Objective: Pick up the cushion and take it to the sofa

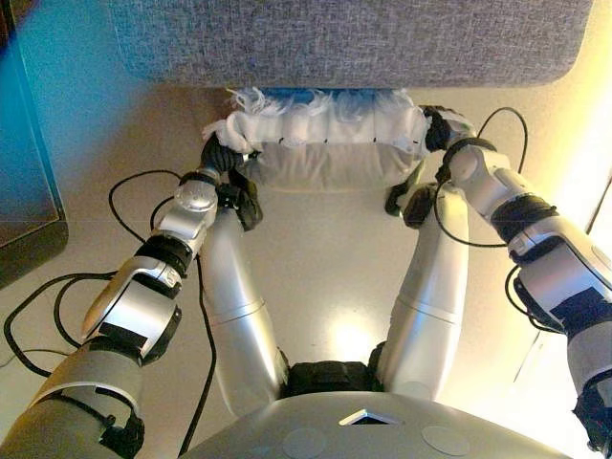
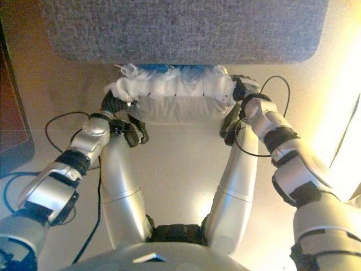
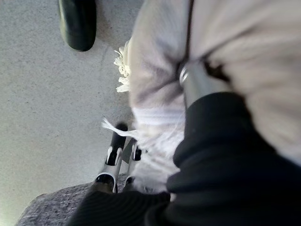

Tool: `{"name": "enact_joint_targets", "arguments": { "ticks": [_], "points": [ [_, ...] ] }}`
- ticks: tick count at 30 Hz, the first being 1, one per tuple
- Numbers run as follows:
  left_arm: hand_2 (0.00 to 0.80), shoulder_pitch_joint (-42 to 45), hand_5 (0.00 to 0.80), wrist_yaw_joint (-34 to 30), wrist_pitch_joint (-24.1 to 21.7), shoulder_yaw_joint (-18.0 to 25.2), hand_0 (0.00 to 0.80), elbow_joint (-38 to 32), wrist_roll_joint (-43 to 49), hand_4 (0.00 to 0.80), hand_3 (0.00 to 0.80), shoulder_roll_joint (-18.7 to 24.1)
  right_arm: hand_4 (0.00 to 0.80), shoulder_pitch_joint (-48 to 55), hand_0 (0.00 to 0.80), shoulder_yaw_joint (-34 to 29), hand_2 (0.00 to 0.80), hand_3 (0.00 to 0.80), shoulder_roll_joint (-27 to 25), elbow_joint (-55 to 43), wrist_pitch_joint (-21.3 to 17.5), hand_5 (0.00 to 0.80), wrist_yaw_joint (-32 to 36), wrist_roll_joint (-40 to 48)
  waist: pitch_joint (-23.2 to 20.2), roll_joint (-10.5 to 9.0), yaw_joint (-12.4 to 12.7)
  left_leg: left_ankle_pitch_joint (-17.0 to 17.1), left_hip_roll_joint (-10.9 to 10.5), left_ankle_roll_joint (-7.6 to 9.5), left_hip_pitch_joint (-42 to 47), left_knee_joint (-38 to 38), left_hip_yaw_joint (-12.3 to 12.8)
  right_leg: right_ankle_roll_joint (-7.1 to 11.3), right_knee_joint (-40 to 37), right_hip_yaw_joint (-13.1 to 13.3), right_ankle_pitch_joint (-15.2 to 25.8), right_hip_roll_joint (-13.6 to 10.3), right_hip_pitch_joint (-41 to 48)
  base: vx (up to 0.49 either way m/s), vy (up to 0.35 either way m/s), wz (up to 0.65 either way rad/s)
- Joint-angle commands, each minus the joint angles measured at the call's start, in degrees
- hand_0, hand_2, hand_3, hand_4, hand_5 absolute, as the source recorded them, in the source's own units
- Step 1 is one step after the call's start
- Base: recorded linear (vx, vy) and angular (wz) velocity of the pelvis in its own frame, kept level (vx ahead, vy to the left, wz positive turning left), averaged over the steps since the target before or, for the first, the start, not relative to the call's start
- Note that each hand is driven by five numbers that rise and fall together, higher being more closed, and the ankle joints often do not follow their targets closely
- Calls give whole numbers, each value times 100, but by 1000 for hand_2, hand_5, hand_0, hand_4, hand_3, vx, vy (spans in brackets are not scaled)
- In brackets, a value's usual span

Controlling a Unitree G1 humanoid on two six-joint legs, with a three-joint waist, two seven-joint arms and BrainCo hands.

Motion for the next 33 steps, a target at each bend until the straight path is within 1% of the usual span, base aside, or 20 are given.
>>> {"name": "enact_joint_targets", "arguments": {
  "ticks": [1, 4, 6, 9, 10, 14, 17, 18, 20, 22, 24, 25, 28, 30, 32, 33],
  "points": [
    [800, -72, 800, -154, -366, -30, 800, -530, -81, 800, 800, -352, 800, 44, 800, -64, 800, 800, 167, -280, -178, 800, -122, 500, 5, 211, 10, -13, 50, -6, 191, -289, 205, -57, 44, 102, -108, -6, 262, 0, 0, 0],
    [800, -21, 800, -151, -378, 13, 800, -558, -58, 800, 800, -345, 800, 147, 800, -189, 800, 800, 203, -279, -198, 800, -283, 771, 2, 211, 2, -8, 76, -25, 243, -296, 202, -50, 36, 108, -93, -5, 307, 0, 0, 0],
    [800, -1, 800, -146, -434, 18, 800, -565, -43, 800, 800, -339, 800, 201, 800, -261, 800, 800, 238, -248, -271, 800, -356, 797, -7, 206, 2, -12, 84, -38, 283, -314, 199, -46, 13, 104, -86, -1, 343, 0, 0, 0],
    [800, 73, 800, -86, -550, 41, 800, -659, 16, 800, 800, -377, 800, 317, 800, -360, 800, 800, 280, -333, -323, 800, -504, 1077, -26, 184, 4, -11, 102, -59, 466, -458, 207, -29, -133, 73, -40, 24, 501, 0, 0, 0],
    [800, 139, 800, -40, -634, 71, 800, -730, 69, 800, 800, -405, 800, 431, 800, -476, 800, 800, 321, -407, -413, 800, -609, 1463, -44, 168, 0, 3, 113, -76, 603, -573, 220, -17, -252, 50, 7, 48, 628, 0, 0, 0],
    [800, 394, 800, 179, -871, 178, 800, -962, 141, 800, 800, -502, 800, 831, 800, -828, 800, 800, 481, -669, -776, 800, -723, 2197, -104, 130, -25, 155, 155, -148, 1077, -1097, 281, 35, -657, 2, 157, 143, 1079, 21, -3, -6],
    [800, 625, 800, 267, -1035, 311, 800, -1284, 131, 800, 800, -517, 800, 1224, 800, -1061, 800, 800, 496, -1139, -989, 800, -734, 2568, -162, 101, -59, 376, 161, -203, 1583, -1718, 362, 49, -1151, -61, 297, 218, 1568, 41, 0, -13],
    [800, 722, 800, 334, -1065, 346, 800, -1453, 149, 800, 800, -522, 800, 1396, 800, -1174, 800, 800, 505, -1347, -1052, 800, -706, 2690, -200, 83, -73, 494, 166, -219, 1806, -2015, 387, 57, -1438, -90, 388, 246, 1792, 42, -13, -6],
    [800, 830, 800, 445, -1121, 421, 800, -1697, 198, 800, 800, -493, 800, 1637, 800, -1321, 800, 800, 507, -1717, -1165, 800, -711, 2828, -243, 32, -92, 658, 160, -239, 2115, -2400, 397, 61, -1774, -139, 503, 279, 2083, 41, -21, -1],
    [800, 947, 800, 512, -1070, 532, 800, -1994, 162, 800, 800, -409, 800, 1906, 800, -1449, 800, 800, 507, -2139, -1250, 800, -706, 2916, -301, -22, -108, 882, 156, -230, 2506, -2883, 392, 62, -2194, -181, 642, 316, 2452, 58, -15, -3],
    [800, 1134, 800, 571, -1000, 683, 800, -2304, 191, 800, 800, -368, 800, 2288, 800, -1695, 800, 800, 490, -2546, -1376, 800, -591, 3012, -395, -58, -132, 1093, 109, -205, 2921, -3341, 378, 72, -2666, -201, 767, 355, 2876, 67, -5, -12],
    [800, 1223, 800, 587, -961, 742, 800, -2412, 200, 800, 800, -353, 800, 2460, 800, -1810, 800, 800, 481, -2700, -1422, 800, -533, 3021, -444, -72, -149, 1346, 59, -150, 3014, -3572, 383, 43, -2953, -207, 988, 356, 3000, 44, -8, -8],
    [800, 1522, 800, 497, -906, 947, 800, -2669, 183, 800, 800, -283, 800, 2918, 800, -2067, 800, 800, 467, -3012, -1569, 800, -362, 2983, -598, -109, -146, 1516, 13, -114, 3508, -4002, 353, 73, -3480, -241, 1082, 371, 3563, 125, -35, 0],
    [800, 1768, 800, 371, -785, 1104, 800, -2888, 145, 800, 800, -225, 800, 3160, 800, -2215, 800, 800, 484, -3215, -1504, 800, -134, 3106, -740, -147, -103, 1568, 2, -97, 3871, -4252, 323, 88, -3786, -257, 1105, 403, 3946, 180, -44, -3],
    [800, 2018, 800, 259, -724, 1262, 800, -3060, 43, 800, 800, -171, 800, 3297, 800, -2360, 800, 800, 461, -3388, -1396, 800, 148, 3325, -836, -175, -43, 1566, -41, -86, 4111, -4382, 185, 108, -3945, -179, 1100, 450, 4191, 174, -8, -12],
    [800, 2163, 800, 176, -681, 1360, 800, -3132, -51, 800, 800, -166, 800, 3368, 800, -2435, 800, 800, 462, -3478, -1285, 800, 311, 3408, -917, -198, 15, 1546, -133, -67, 4243, -4447, 28, 115, -4041, -120, 1099, 476, 4335, 161, 34, -19]
  ]
}}
